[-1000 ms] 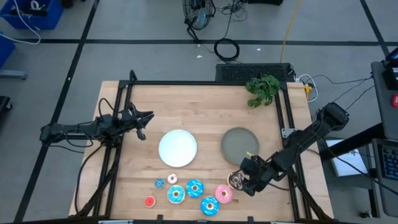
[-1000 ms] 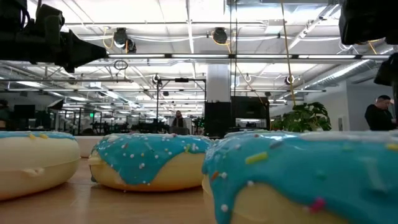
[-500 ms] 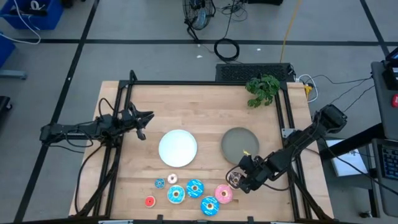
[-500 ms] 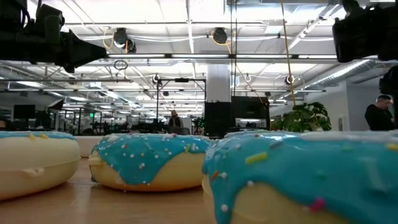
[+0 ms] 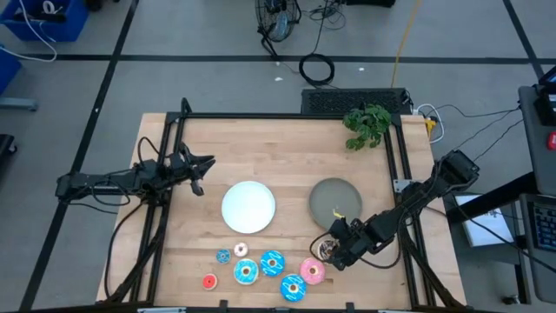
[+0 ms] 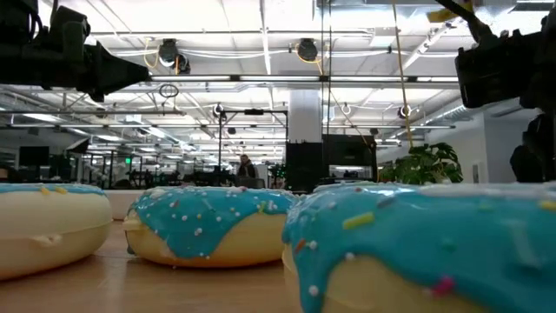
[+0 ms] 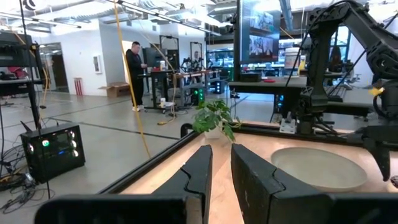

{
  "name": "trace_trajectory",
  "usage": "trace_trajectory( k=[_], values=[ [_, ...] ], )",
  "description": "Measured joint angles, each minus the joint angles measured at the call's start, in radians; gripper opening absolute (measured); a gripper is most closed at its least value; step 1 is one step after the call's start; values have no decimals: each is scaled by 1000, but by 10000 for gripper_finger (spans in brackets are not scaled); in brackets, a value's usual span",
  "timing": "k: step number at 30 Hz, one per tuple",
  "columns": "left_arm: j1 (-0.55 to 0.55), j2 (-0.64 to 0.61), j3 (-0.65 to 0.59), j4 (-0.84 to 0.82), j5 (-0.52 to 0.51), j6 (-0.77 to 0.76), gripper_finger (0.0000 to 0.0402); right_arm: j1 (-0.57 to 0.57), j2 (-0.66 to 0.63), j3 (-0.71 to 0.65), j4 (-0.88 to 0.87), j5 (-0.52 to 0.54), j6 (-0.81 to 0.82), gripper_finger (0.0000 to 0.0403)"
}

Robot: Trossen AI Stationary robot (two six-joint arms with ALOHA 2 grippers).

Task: Pick & Place donuts
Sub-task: Put the large black donut on the gray plate

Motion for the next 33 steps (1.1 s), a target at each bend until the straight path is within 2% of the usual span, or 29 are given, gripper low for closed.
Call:
trace_trajectory(
  k=[15,18,26,33],
  values=[
    [0,0,0,6,0,-3,67,-10,91,4,21,-23,-23,216],
    [0,0,0,7,0,-3,67,-11,92,3,21,-23,-19,179],
    [0,0,0,7,0,-3,67,-10,39,-2,21,16,-55,22],
    [0,0,0,8,0,-2,67,-10,0,-3,14,29,-68,17]
  ],
)
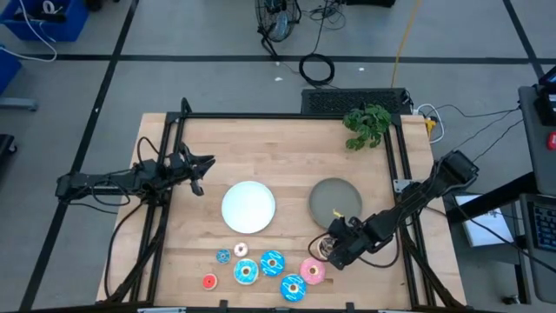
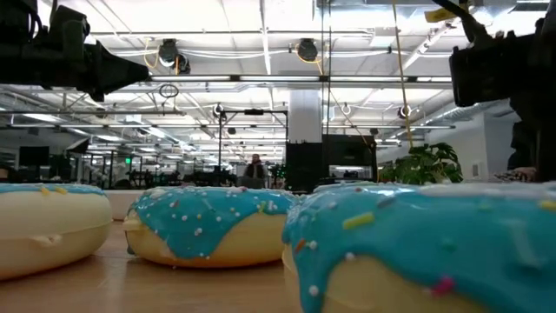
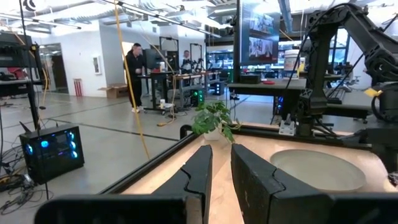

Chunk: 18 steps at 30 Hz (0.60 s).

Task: Pick & Place donuts
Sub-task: Put the large black donut on the gray plate

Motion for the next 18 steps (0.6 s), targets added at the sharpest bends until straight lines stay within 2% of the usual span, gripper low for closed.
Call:
trace_trajectory(
  k=[12,18],
  values=[
    [0,0,0,4,0,0,67,0,-177,1,-4,25,-75,10],
    [0,0,0,7,0,-9,67,-47,-310,1,-133,86,-121,10]
  ],
)
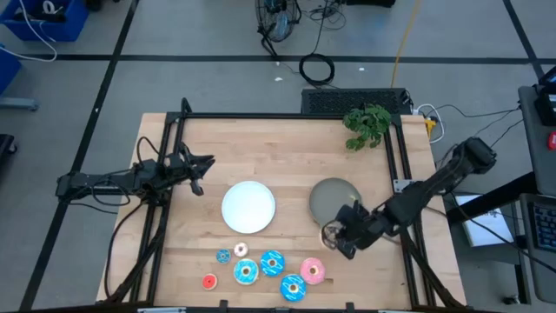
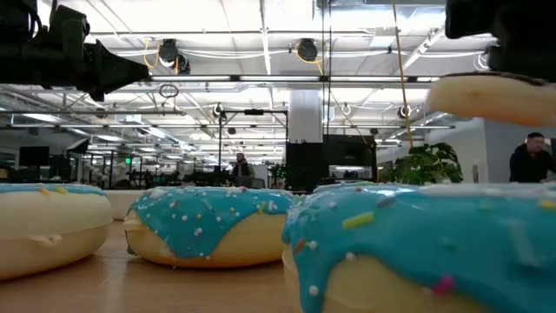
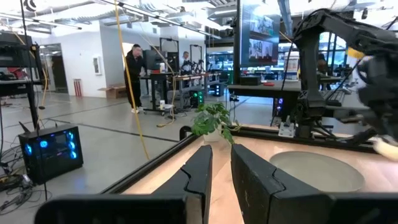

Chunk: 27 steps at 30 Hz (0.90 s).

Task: Pick & Place donuts
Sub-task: Put the large black donut on the gray plate

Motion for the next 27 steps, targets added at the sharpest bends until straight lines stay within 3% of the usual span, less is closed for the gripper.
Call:
trace_trajectory(
  k=[5,10,20,23,27],
  values=[
    [0,0,0,29,0,-4,67,-113,-101,0,-128,45,-74,10],
    [0,0,0,48,-2,35,67,-283,-125,0,-197,8,-209,10],
    [0,0,0,53,-10,73,67,-642,-86,1,-205,-198,-547,10],
    [0,0,0,53,-10,73,67,-709,-86,1,-211,-287,-611,10],
    [0,0,0,53,-10,93,67,-755,-67,1,-221,-303,-663,10]
  ],
)
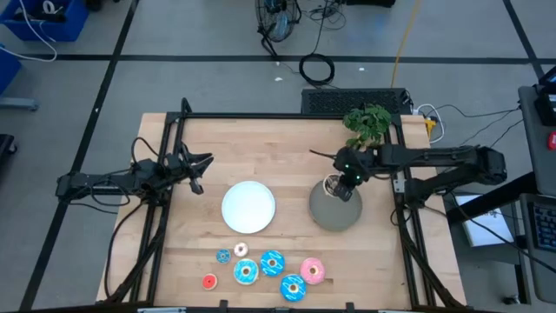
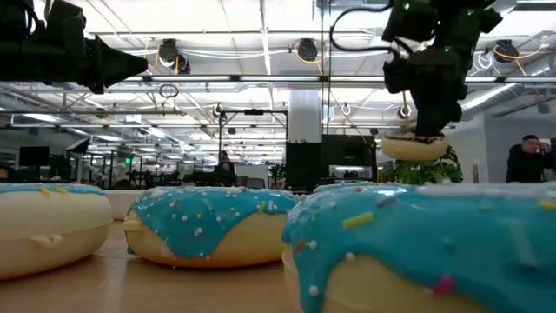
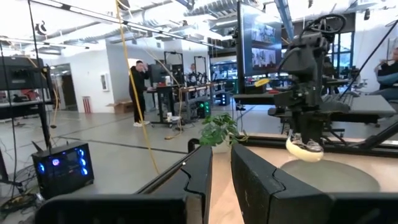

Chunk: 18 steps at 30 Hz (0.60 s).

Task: Pick & Place donuts
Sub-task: Put the large black donut on the gray plate

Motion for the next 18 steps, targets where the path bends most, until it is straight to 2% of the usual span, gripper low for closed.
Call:
trace_trajectory(
  k=[11,18],
  values=[
    [0,0,0,-2,-1,8,67,-3,165,1,43,-21,-102,10],
    [0,0,0,-3,0,7,67,-3,204,1,57,-21,-121,10]
  ],
)
